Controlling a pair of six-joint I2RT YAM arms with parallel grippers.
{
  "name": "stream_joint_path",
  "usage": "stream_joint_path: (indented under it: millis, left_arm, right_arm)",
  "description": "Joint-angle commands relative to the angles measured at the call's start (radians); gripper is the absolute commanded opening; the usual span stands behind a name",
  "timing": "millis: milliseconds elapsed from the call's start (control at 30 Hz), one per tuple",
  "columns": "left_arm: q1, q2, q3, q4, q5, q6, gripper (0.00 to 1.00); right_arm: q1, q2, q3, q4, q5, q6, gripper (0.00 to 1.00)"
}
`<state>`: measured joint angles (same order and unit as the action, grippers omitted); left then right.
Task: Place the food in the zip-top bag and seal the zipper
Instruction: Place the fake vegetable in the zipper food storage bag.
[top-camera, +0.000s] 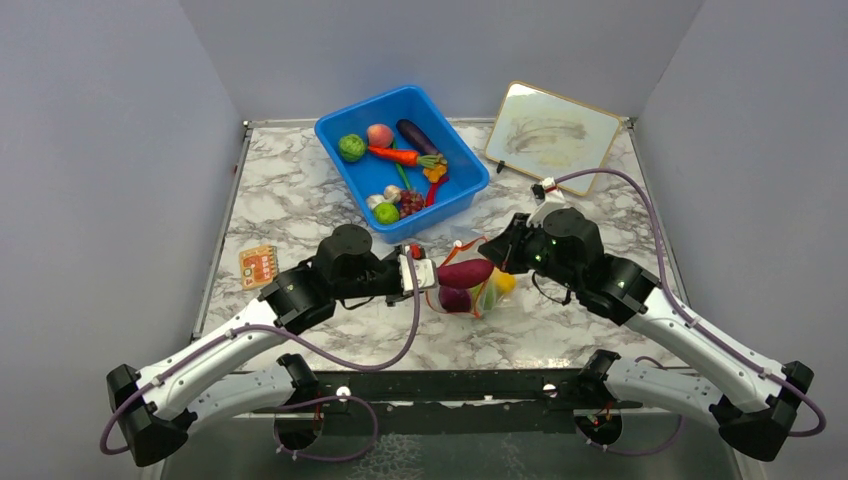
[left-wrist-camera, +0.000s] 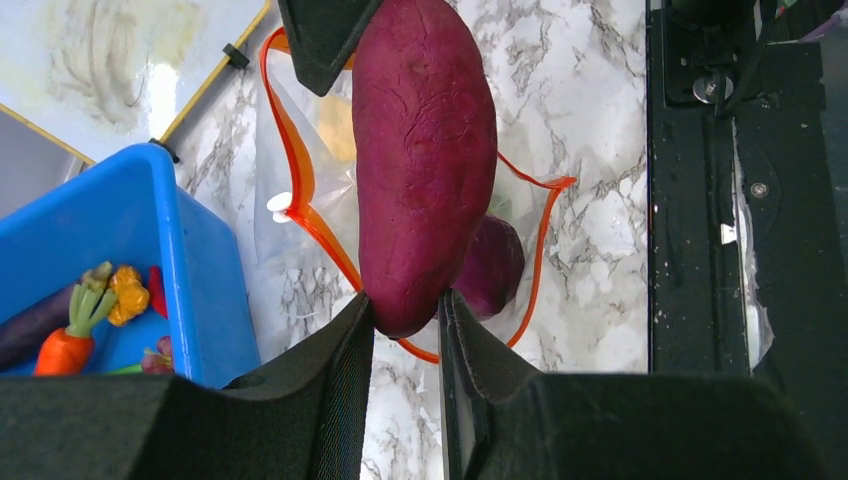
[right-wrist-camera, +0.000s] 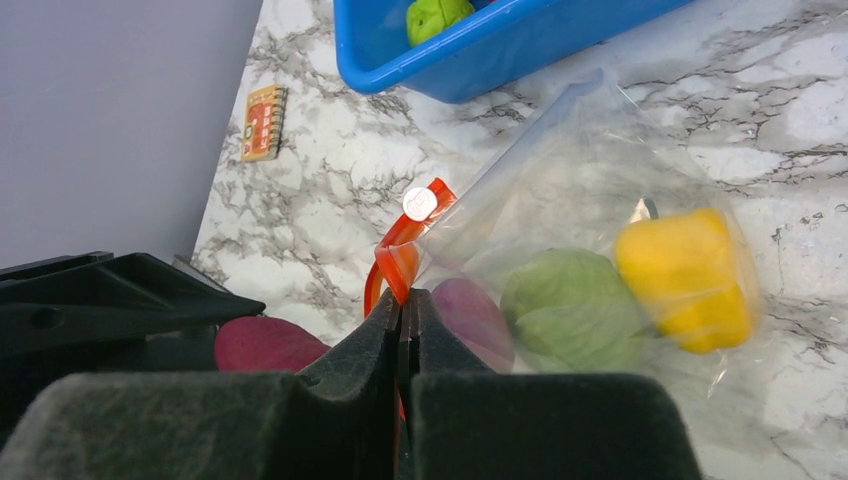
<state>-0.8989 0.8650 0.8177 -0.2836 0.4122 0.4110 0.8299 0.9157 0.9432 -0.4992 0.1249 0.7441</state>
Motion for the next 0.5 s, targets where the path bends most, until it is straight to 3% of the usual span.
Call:
stream_joint_path:
  millis: [0,467]
  left_arm:
    - [-0.005,0.034,0.069,-0.103,-0.041,-0.036,0.0]
    - [-0.006,0.078,0.109,-0.223,-0.121,-0.111,0.02]
  right_arm:
    - [0.0,0.003,0.009,0.053,-0.014,0.0,0.01]
    - [0.0,0.006,0.031,0.035,0.023,-0.016,0.01]
